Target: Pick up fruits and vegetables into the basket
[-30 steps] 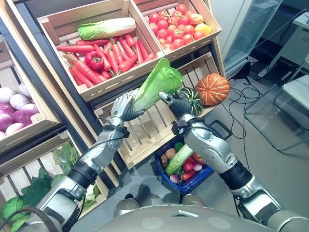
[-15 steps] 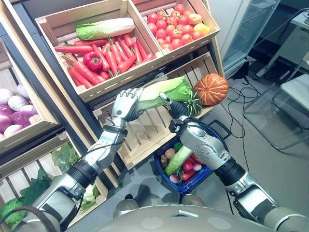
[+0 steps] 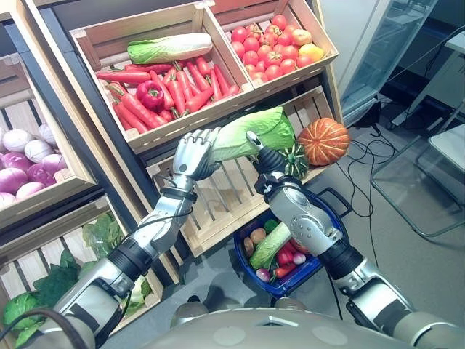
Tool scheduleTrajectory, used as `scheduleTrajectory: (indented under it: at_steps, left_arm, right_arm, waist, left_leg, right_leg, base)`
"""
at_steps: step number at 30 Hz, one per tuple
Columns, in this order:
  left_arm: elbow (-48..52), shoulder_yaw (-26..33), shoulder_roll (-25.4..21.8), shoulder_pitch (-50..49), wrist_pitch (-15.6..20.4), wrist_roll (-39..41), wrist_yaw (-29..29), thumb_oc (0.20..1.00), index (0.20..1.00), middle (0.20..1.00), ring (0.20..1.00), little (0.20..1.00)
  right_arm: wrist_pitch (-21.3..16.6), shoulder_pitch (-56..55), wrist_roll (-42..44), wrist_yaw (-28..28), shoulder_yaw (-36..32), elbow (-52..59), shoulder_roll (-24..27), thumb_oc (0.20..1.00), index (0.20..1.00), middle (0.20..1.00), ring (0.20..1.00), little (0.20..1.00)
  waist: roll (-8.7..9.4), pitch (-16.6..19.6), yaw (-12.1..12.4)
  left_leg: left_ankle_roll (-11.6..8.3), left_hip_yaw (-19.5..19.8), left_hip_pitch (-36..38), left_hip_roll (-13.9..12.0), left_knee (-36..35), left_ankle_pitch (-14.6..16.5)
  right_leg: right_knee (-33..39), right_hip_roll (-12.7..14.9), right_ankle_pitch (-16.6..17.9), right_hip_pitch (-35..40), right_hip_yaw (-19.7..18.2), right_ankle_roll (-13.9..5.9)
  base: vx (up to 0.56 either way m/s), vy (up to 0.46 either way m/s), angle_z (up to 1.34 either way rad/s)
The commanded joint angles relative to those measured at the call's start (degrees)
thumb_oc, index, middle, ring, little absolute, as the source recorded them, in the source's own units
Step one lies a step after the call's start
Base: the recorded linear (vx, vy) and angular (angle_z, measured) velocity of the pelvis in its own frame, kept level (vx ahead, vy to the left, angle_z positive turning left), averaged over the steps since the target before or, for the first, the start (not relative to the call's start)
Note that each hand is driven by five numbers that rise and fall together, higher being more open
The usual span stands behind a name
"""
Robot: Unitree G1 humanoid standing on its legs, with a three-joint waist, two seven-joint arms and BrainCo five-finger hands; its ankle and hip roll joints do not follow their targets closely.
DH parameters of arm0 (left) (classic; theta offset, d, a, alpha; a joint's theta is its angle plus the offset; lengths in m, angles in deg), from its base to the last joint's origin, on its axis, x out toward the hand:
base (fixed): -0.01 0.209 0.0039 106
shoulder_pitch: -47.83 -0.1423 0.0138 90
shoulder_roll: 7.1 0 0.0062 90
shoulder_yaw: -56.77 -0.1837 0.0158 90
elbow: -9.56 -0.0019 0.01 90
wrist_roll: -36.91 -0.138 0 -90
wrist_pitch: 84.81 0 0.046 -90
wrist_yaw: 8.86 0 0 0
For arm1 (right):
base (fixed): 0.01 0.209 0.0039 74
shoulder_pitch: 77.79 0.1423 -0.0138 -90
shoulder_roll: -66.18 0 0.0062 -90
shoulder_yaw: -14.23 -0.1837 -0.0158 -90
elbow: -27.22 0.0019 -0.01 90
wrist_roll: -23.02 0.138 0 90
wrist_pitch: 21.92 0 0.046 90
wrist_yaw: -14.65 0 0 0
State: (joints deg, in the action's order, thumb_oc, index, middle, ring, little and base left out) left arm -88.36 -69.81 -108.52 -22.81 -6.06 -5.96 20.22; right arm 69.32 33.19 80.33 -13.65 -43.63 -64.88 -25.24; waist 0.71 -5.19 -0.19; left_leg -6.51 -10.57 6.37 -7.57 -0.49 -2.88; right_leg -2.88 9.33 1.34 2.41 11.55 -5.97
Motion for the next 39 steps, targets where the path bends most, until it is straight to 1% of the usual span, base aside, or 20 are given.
scheduleTrajectory:
  at_steps: [1,2,3,6,8,10,11,13,16,21,22,25,28,29,30,32,34,35,37,39]
  left_arm:
    - [1.4,-6.5,2.6,8.1,1.3,7.7,-3.6,1.0,1.0,1.0,1.0,1.0]
    - [1.2,-6.3,2.8,7.9,0.7,10.2,-3.9,1.0,1.0,1.0,1.0,1.0]
    - [0.3,-5.7,3.4,7.0,-1.8,14.9,-4.4,1.0,1.0,1.0,1.0,1.0]
    - [-1.6,-3.3,2.9,5.0,-3.3,21.7,-3.5,1.0,1.0,1.0,1.0,1.0]
    - [-2.1,-1.6,1.9,3.3,-3.1,24.0,-3.0,1.0,1.0,1.0,1.0,1.0]
    - [-3.3,1.6,0.5,0.4,-1.9,26.0,-1.6,1.0,1.0,1.0,1.0,1.0]
    - [-4.2,4.6,-0.6,-2.2,-0.4,27.0,-0.6,1.0,1.0,1.0,1.0,1.0]
    - [-4.8,6.3,-1.3,-4.3,0.7,27.3,-0.2,1.0,1.0,1.0,1.0,1.0]
    - [-8.5,11.3,-2.4,-9.8,3.5,28.1,0.1,1.0,1.0,1.0,1.0,1.0]
    - [-12.8,14.1,-2.3,-13.3,5.1,28.8,1.6,1.0,1.0,1.0,1.0,1.0]
    - [-16.4,16.5,-1.8,-16.1,6.1,29.9,2.7,1.0,1.0,1.0,1.0,1.0]
    - [-18.3,17.8,-1.3,-17.7,7.1,30.4,2.8,1.0,1.0,1.0,1.0,1.0]
    - [-18.9,19.3,-1.2,-19.5,9.4,31.2,2.4,1.0,1.0,1.0,1.0,1.0]
    - [-18.8,19.7,-1.2,-20.2,11.2,33.4,1.5,1.0,1.0,1.0,1.0,1.0]
    - [-18.8,19.7,-1.2,-20.1,11.2,33.4,1.4,1.0,1.0,1.0,1.0,1.0]
    - [-17.7,20.4,-0.6,-20.9,15.1,38.6,-1.1,1.0,1.0,1.0,1.0,1.0]
    - [-16.8,20.7,-0.2,-21.5,17.1,41.0,-2.8,1.0,1.0,1.0,1.0,1.0]
    - [-15.5,21.0,0.3,-22.4,19.1,42.4,-4.5,1.0,1.0,1.0,1.0,1.0]
    - [-14.1,21.0,0.3,-23.4,21.3,42.9,-5.6,1.0,1.0,1.0,1.0,1.0]
    - [-13.1,20.9,0.4,-23.9,22.6,44.2,-6.8,1.0,1.0,1.0,1.0,1.0]
  right_arm:
    - [-3.6,9.5,-1.0,7.1,1.0,5.9,-7.6,0.2,0.2,0.2,0.2,0.2]
    - [-3.7,9.4,-1.3,7.2,0.8,5.9,-7.5,0.2,0.2,0.2,0.2,0.2]
    - [-4.0,9.4,-3.1,7.3,-0.1,6.2,-7.0,0.2,0.2,0.2,0.2,0.2]
    - [-3.6,8.8,-4.9,8.1,-2.9,7.5,-5.4,0.2,0.2,0.2,0.2,0.2]
    - [-3.3,8.1,-5.6,8.4,-4.4,8.6,-4.1,0.2,0.2,0.2,0.2,0.2]
    - [-3.5,6.6,-7.1,9.6,-6.8,9.7,-2.3,0.2,0.2,0.2,0.2,0.2]
    - [-3.6,5.1,-7.8,10.2,-9.1,11.0,-0.5,0.2,0.2,0.2,0.2,0.2]
    - [-4.2,3.8,-9.3,10.7,-10.3,11.4,0.4,0.2,0.2,0.2,0.2,0.2]
    - [-5.3,0.9,-11.2,11.4,-15.1,13.2,3.4,0.2,0.2,0.2,0.2,0.2]
    - [-6.5,-0.6,-13.6,10.5,-17.7,14.2,5.0,0.2,0.2,0.2,0.2,0.2]
    - [-7.7,-2.1,-16.3,9.0,-20.6,14.7,6.3,0.2,0.2,0.2,0.2,0.2]
    - [-8.7,-3.3,-17.0,8.0,-22.4,15.0,7.2,0.2,0.2,0.2,0.2,0.2]
    - [-10.1,-4.3,-20.6,5.8,-25.5,14.8,9.1,0.2,0.2,0.2,0.2,0.2]
    - [-10.6,-4.3,-23.7,4.2,-27.6,14.2,10.5,0.2,0.2,0.2,0.2,0.2]
    - [-10.6,-4.2,-23.7,4.2,-27.6,14.2,10.6,0.2,0.2,0.2,0.2,0.2]
    - [-11.5,-4.9,-27.2,2.7,-30.6,14.1,12.8,0.2,0.2,0.2,0.2,0.2]
    - [-12.0,-5.9,-28.7,2.2,-32.3,14.2,13.7,0.2,0.2,0.2,0.2,0.2]
    - [-12.6,-7.7,-30.5,1.1,-34.1,14.6,14.7,0.2,0.2,0.2,0.2,0.2]
    - [-13.5,-10.3,-31.9,0.6,-36.1,14.8,15.6,0.2,0.2,0.2,0.2,0.2]
    - [-14.0,-12.0,-32.7,-0.5,-37.0,14.8,16.0,0.2,0.2,0.2,0.2,0.2]
  waist:
    - [1.98,-1.1,-0.1]
    - [1.95,-1.1,-0.1]
    - [1.85,-1.2,-0.1]
    - [1.72,-1.4,0.0]
    - [1.6,-1.6,0.0]
    - [1.45,-1.8,0.2]
    - [1.33,-2.0,0.4]
    - [1.22,-2.0,0.5]
    - [0.96,-2.3,0.6]
    - [0.75,-2.8,0.4]
    - [0.37,-3.5,0.1]
    - [0.17,-4.0,-0.1]
    - [-0.08,-5.5,-0.3]
    - [-0.35,-7.2,-0.6]
    - [-0.37,-7.2,-0.6]
    - [-0.8,-10.3,-1.2]
    - [-1.01,-11.6,-1.6]
    - [-1.23,-13.3,-2.0]
    - [-1.56,-15.0,-2.5]
    - [-1.82,-16.1,-2.9]
  left_leg:
    - [3.11,-1.7,2.5,1.9,2.4,7.2]
    - [3.09,-1.7,2.5,1.9,2.3,7.2]
    - [3.09,-1.5,2.3,1.8,2.4,7.0]
    - [3.0,-1.2,2.2,1.7,2.4,7.0]
    - [3.0,-1.2,2.1,1.7,2.4,6.9]
    - [3.03,-1.2,2.1,1.6,2.5,6.8]
    - [2.98,-1.1,2.0,1.5,2.4,6.7]
    - [3.0,-1.1,2.0,1.5,2.4,6.6]
    - [2.85,-1.0,1.7,1.3,2.1,6.2]
    - [2.76,-1.2,1.3,1.1,2.2,5.9]
    - [2.7,-1.3,0.8,1.0,2.3,5.8]
    - [2.68,-1.4,0.3,0.8,2.5,5.8]
    - [2.58,-1.5,-1.2,0.5,3.2,5.8]
    - [2.42,-1.3,-2.6,0.3,3.8,5.7]
    - [2.41,-1.3,-2.7,0.2,3.8,5.7]
    - [2.24,-1.3,-4.8,-0.1,4.4,5.3]
    - [2.17,-1.2,-5.9,-0.3,4.8,5.1]
    - [2.08,-1.2,-7.3,-0.5,5.3,4.9]
    - [1.9,-1.2,-8.7,-0.8,6.0,4.5]
    - [1.78,-1.2,-9.8,-0.9,6.3,4.2]
  right_leg:
    - [1.5,3.9,0.4,3.2,0.3,-4.27]
    - [1.5,3.9,0.4,3.2,0.3,-4.3]
    - [1.3,3.8,0.4,3.1,0.3,-4.31]
    - [1.2,3.7,0.3,3.0,0.4,-4.27]
    - [1.2,3.6,0.2,3.0,0.5,-4.19]
    - [1.1,3.6,0.2,3.0,0.7,-4.06]
    - [1.2,3.6,0.1,3.1,0.9,-3.93]
    - [1.2,3.5,0.1,3.1,1.0,-3.86]
    - [1.2,3.4,0.2,3.0,1.2,-3.6]
    - [0.8,3.4,0.0,2.4,1.1,-3.34]
    - [0.3,3.3,-0.2,1.6,0.9,-3.07]
    - [-0.2,3.3,-0.5,0.9,0.8,-2.93]
    - [-1.3,3.3,-0.9,-0.9,0.5,-2.68]
    - [-2.3,3.3,-1.1,-2.6,0.3,-2.43]
    - [-2.4,3.3,-1.2,-2.8,0.2,-2.42]
    - [-4.0,3.0,-1.5,-5.4,-0.2,-1.89]
    - [-4.7,2.9,-1.7,-6.6,-0.5,-1.61]
    - [-5.7,2.7,-2.1,-8.0,-0.7,-1.26]
    - [-6.8,2.4,-2.3,-9.6,-0.9,-0.93]
    - [-7.7,2.2,-2.5,-10.8,-1.0,-0.74]
  base:
    - [0.0,0.0,0.0]
    - [0.0,0.0,0.0]
    - [0.0,0.0,0.0]
    - [-0.01,-0.01,0.0]
    - [0.0,0.0,0.0]
    - [0.0,0.0,0.0]
    - [0.0,0.0,0.0]
    - [-0.01,-0.011,0.03]
    - [-0.02,-0.035,0.08]
    - [-0.02,-0.019,0.08]
    - [-0.05,-0.03,0.01]
    - [-0.04,-0.028,-0.01]
    - [-0.12,-0.054,-0.01]
    - [-0.15,-0.047,-0.01]
    - [-0.23,-0.051,0.0]
    - [-0.22,-0.04,-0.01]
    - [-0.17,-0.05,-0.03]
    - [-0.16,-0.068,-0.02]
    - [-0.14,-0.063,-0.01]
    - [-0.12,-0.048,-0.05]
